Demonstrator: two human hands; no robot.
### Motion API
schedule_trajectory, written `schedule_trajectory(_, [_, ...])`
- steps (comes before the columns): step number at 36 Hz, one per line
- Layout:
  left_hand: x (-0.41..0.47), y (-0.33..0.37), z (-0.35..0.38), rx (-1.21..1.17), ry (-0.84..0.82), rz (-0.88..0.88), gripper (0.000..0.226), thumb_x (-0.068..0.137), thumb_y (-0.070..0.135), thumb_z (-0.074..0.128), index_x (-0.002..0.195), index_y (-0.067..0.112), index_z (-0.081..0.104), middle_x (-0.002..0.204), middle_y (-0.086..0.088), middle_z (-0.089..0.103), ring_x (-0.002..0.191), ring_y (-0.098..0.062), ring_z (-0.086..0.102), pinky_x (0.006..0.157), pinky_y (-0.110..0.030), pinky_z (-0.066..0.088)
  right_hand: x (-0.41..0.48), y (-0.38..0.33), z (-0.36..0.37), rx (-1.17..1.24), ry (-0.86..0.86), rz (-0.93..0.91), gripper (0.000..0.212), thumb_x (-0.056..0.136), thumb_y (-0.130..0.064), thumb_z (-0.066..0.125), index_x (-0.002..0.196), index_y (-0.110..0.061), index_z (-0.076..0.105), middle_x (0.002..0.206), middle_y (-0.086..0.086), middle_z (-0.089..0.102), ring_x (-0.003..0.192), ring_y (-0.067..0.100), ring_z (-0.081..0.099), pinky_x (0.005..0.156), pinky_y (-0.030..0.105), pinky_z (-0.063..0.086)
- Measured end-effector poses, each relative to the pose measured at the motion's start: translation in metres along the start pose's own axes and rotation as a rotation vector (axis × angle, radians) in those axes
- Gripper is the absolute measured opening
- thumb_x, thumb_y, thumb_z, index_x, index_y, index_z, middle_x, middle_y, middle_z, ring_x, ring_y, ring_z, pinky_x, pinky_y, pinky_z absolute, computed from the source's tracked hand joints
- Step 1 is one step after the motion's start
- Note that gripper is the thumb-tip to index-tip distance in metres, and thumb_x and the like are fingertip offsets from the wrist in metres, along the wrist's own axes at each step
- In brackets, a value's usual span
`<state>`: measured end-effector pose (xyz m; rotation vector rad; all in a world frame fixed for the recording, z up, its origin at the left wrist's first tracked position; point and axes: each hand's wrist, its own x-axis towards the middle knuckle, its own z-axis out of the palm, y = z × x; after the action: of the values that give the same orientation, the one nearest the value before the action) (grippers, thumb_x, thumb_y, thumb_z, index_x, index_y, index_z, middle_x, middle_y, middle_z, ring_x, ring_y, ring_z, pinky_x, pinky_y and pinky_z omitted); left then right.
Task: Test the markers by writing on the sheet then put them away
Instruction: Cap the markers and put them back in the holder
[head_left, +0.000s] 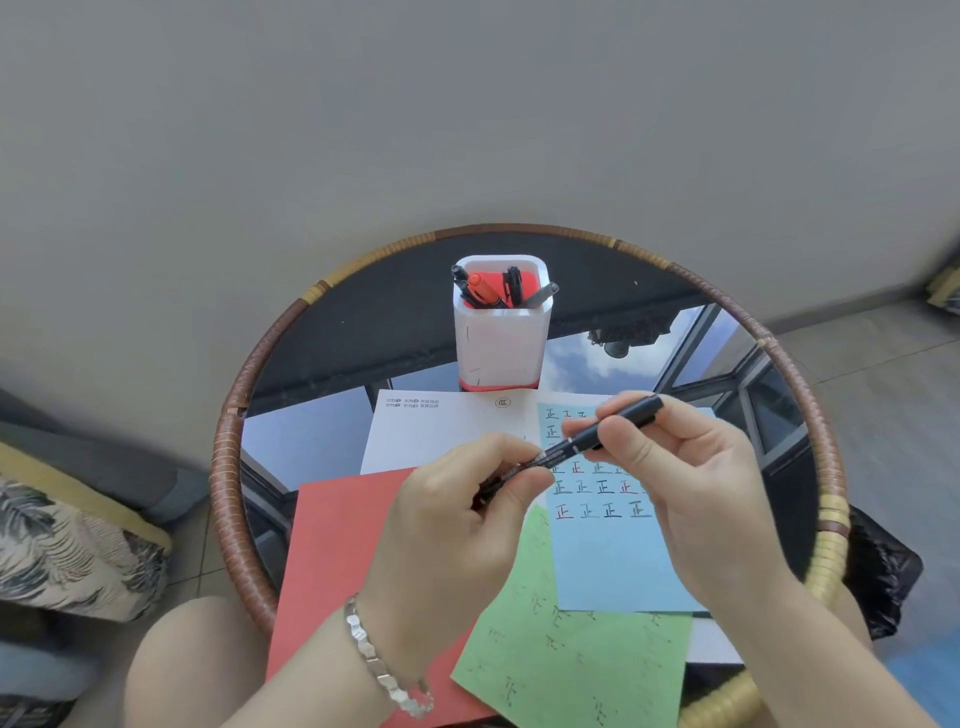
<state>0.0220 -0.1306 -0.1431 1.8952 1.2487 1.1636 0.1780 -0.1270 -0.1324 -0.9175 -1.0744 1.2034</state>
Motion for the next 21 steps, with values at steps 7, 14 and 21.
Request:
schedule_trajectory(7, [0.016, 0.011, -0.010, -0.652, -0.277, -0.546, 0.017, 0.068, 0.011, 0.071, 0.057, 0.019, 0.061, 0.048, 0.001, 0.048, 0.034, -0.006, 0.028, 0.036, -0.011, 0.020, 0.009, -0.007, -0.006, -0.038, -0.090, -0.053, 0.030, 0.055, -0.044, 0.077, 0.072, -0.021, 0.072, 0.070, 0.002, 0.075, 0.074, 0.016, 0.072, 0.071, 0.021, 0.054])
schedule_trajectory(14, [0.026, 0.007, -0.017, -0.890, -0.524, -0.784, 0.012, 0.073, 0.024, 0.060, 0.061, 0.022, 0.063, 0.047, 0.006, 0.043, 0.035, -0.003, 0.022, 0.032, -0.009, 0.016, 0.020, -0.002, -0.003, 0.028, -0.147, -0.025, 0.035, 0.053, -0.050, 0.080, 0.072, -0.022, 0.072, 0.069, 0.001, 0.073, 0.072, 0.015, 0.070, 0.070, 0.023, 0.054])
schedule_trajectory(21, [0.048, -0.013, -0.015, -0.185, -0.144, -0.337, 0.011, 0.086, 0.018, 0.059, 0.078, 0.021, 0.066, 0.064, 0.014, 0.065, 0.057, -0.003, 0.054, 0.055, -0.011, 0.041, 0.027, 0.007, 0.004, -0.084, 0.049, 0.077, 0.012, 0.078, -0.010, 0.061, 0.071, -0.017, 0.065, 0.072, 0.001, 0.074, 0.068, 0.014, 0.071, 0.062, 0.020, 0.055])
